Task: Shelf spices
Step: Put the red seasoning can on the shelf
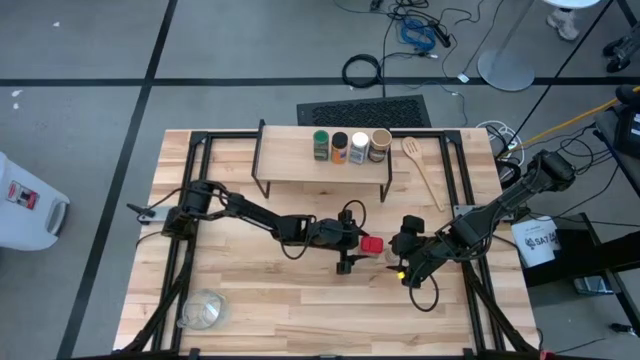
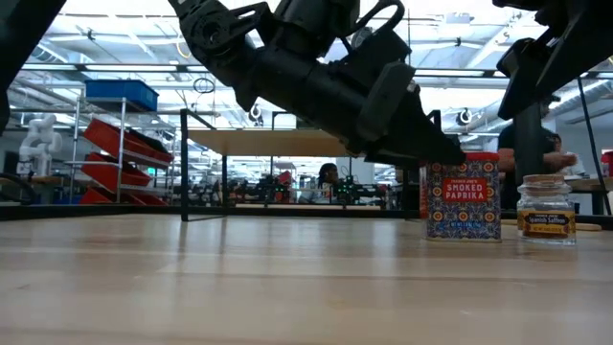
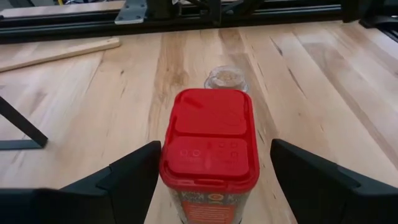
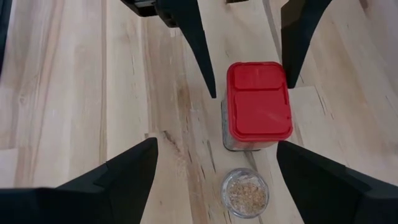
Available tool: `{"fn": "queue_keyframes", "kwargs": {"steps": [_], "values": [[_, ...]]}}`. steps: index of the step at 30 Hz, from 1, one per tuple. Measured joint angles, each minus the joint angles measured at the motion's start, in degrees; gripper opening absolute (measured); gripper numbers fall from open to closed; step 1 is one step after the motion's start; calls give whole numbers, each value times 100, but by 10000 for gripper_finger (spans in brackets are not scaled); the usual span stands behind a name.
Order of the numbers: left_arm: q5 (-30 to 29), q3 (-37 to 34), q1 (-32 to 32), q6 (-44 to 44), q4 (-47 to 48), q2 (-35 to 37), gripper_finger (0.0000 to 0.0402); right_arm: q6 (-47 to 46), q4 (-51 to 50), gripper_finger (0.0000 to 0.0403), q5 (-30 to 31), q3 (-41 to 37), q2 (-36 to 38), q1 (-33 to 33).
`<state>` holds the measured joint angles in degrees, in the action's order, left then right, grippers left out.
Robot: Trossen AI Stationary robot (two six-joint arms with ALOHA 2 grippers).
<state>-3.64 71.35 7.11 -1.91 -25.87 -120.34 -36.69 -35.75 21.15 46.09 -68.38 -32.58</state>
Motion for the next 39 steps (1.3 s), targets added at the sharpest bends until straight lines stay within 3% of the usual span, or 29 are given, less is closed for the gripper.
{"fn": "queue_keyframes", "kwargs": {"steps": [11,26,39], "values": [[44,-2,-2,-3,-66,-58,305,35,26,316,0,0,2,0],[-31,31,-2,-302,-67,-58,231,54,46,316,0,0,2,0],[-55,130,77,-293,430,82,224,52,35,316,-32,0,2,0]]}}
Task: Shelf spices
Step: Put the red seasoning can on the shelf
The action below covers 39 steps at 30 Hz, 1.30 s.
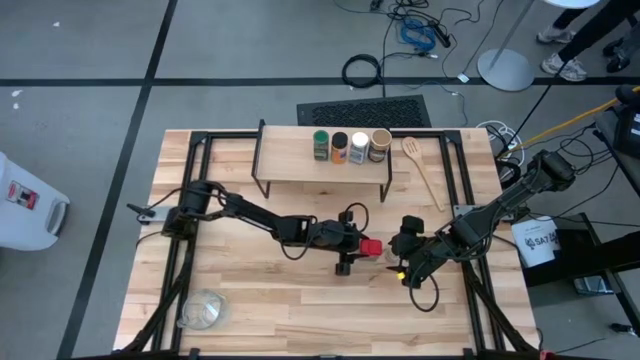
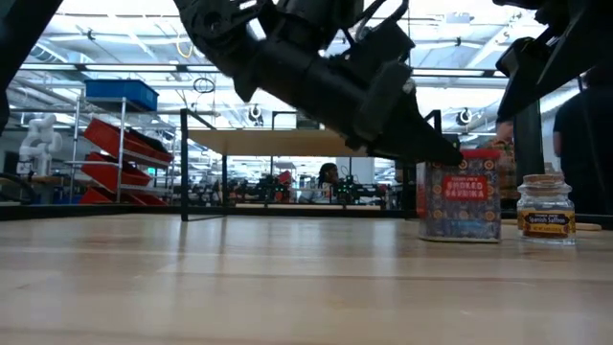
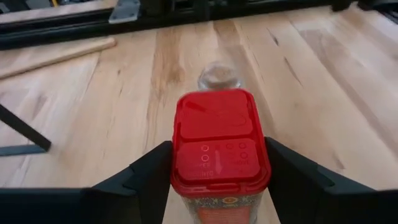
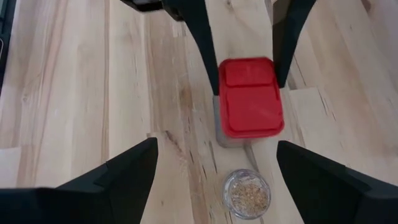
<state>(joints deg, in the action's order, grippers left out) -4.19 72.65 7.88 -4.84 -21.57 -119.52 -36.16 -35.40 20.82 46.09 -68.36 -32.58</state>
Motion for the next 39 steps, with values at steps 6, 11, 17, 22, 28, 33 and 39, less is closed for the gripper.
{"fn": "queue_keyframes", "kwargs": {"steps": [6,11,17,22,28,33,39], "values": [[1,84,83,1,401,234,224,42,-39,316,-2,0,0,0],[-138,84,106,-2,1117,723,225,57,-65,316,2,0,0,0],[-563,82,115,-52,1927,1521,225,63,-84,316,9,0,2,0],[-1012,82,115,-327,2614,2343,226,63,-85,316,10,0,2,0],[-1711,82,95,-813,3357,3388,226,63,-72,316,8,0,2,0],[-2225,82,-117,-1123,3902,4199,226,81,-41,316,8,1,2,0],[-2381,83,-810,-1435,4427,4903,226,87,16,316,8,2,2,0]]}}
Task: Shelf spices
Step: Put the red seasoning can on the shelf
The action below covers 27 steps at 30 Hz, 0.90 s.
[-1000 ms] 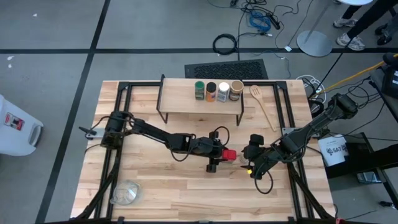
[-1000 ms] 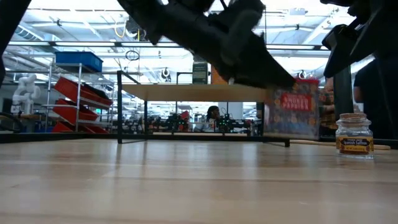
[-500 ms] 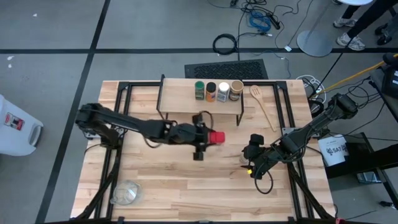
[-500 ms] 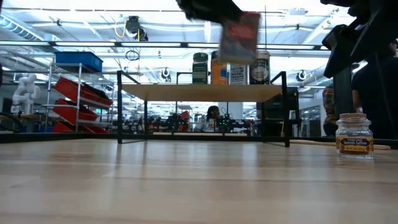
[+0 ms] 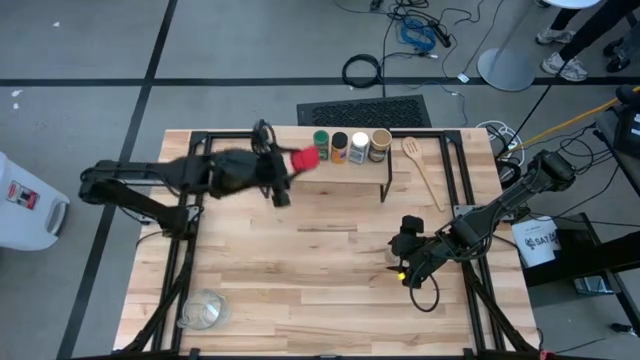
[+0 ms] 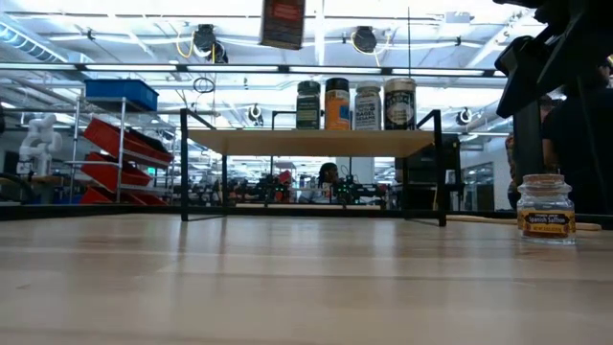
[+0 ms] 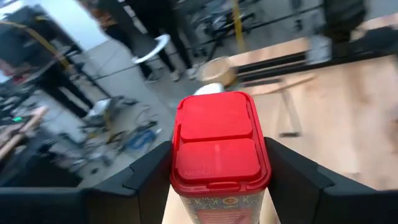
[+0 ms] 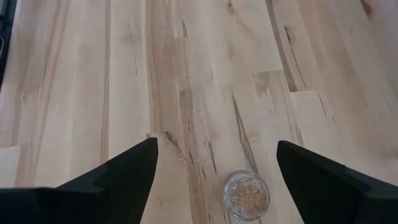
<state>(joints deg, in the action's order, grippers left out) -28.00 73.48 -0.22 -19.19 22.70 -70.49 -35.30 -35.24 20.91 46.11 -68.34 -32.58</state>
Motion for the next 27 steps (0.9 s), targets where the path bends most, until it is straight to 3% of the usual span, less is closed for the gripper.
{"fn": "queue_keyframes", "kwargs": {"steps": [3,10,18,27], "values": [[376,0,-541,-168,216,174,226,1,4,316,-2,-2,0,0],[2170,-118,-1901,-275,527,100,226,23,13,316,-2,-2,0,0],[3601,-322,-2969,-310,494,-198,226,49,16,316,-2,-1,0,0],[4360,-331,-3430,-458,474,-796,226,64,24,316,-2,0,0,0]]}}
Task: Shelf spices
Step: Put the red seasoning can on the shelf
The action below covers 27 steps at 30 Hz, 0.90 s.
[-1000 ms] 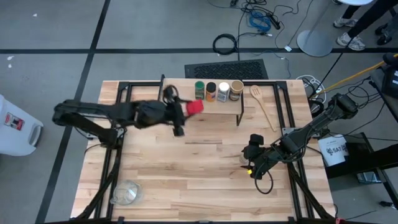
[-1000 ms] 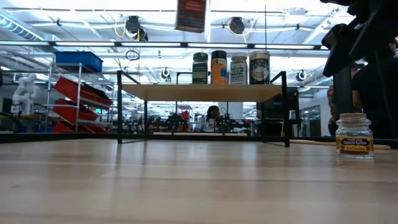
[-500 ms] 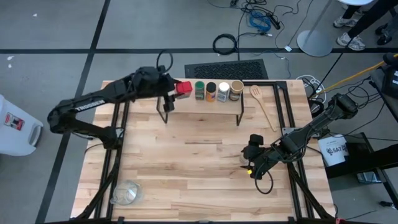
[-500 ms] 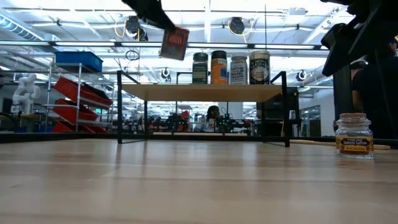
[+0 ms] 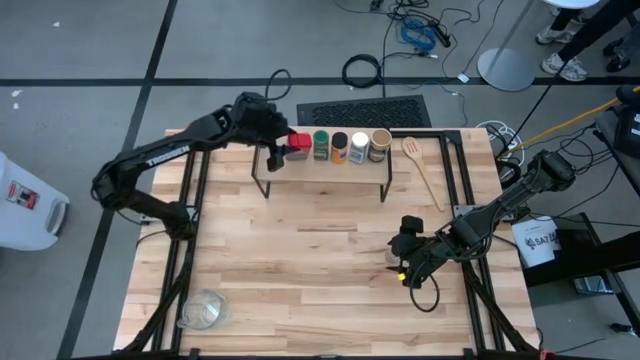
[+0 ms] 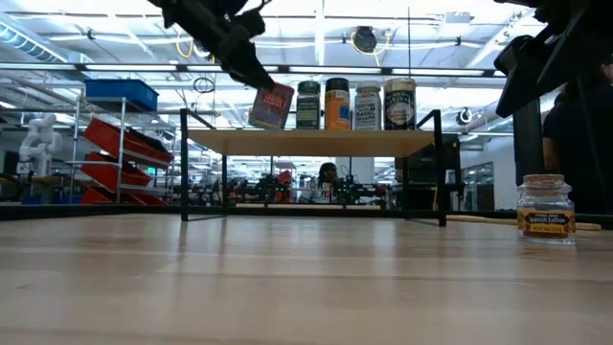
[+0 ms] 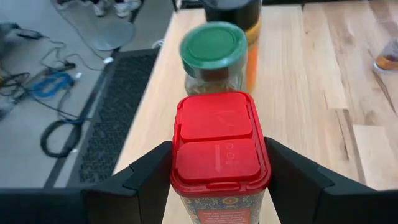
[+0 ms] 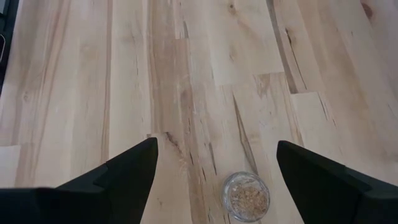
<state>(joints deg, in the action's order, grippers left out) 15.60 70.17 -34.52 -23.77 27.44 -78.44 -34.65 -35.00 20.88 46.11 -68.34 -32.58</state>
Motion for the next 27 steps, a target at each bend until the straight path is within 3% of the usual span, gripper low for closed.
{"fn": "queue_keyframes", "kwargs": {"steps": [16,27], "values": [[135,0,-7,-219,9,-172,227,0,2,316,0,0,-2,0],[87,0,-13,-256,-12,-365,251,-24,2,316,-7,0,-2,0]]}}
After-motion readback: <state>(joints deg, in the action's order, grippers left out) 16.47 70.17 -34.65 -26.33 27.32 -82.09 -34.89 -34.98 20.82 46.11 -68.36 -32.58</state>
